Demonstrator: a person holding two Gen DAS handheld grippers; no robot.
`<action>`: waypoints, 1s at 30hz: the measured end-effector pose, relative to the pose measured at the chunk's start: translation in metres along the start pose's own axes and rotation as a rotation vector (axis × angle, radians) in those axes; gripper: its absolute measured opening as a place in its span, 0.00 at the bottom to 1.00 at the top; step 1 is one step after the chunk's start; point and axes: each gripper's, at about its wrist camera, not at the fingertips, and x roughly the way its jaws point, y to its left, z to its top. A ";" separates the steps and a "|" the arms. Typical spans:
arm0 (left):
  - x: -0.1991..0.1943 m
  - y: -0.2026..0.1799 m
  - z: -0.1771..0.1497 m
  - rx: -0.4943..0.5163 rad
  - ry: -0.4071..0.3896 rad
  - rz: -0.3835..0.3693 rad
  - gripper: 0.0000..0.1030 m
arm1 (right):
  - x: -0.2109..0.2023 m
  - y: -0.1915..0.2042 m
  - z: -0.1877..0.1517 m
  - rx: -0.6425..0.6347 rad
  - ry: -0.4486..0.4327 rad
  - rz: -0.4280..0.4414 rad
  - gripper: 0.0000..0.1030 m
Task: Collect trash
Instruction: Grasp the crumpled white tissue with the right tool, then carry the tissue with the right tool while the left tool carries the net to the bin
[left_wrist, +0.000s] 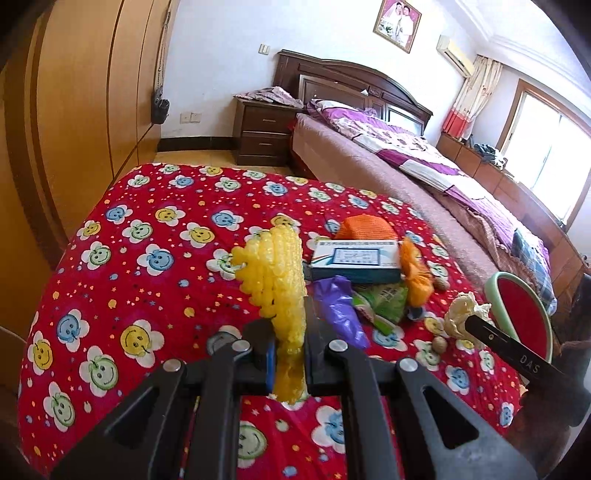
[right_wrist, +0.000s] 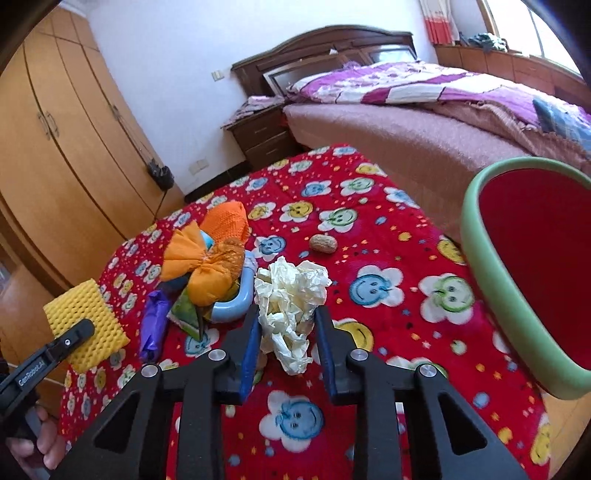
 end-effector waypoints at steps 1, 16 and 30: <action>-0.002 -0.001 0.000 0.001 -0.001 -0.004 0.10 | -0.005 0.000 -0.001 -0.001 -0.008 -0.001 0.28; -0.042 -0.030 -0.003 0.035 -0.029 -0.078 0.10 | -0.085 -0.004 -0.018 0.001 -0.148 -0.007 0.28; -0.054 -0.056 -0.003 0.087 -0.018 -0.150 0.10 | -0.125 -0.024 -0.026 0.034 -0.216 -0.051 0.28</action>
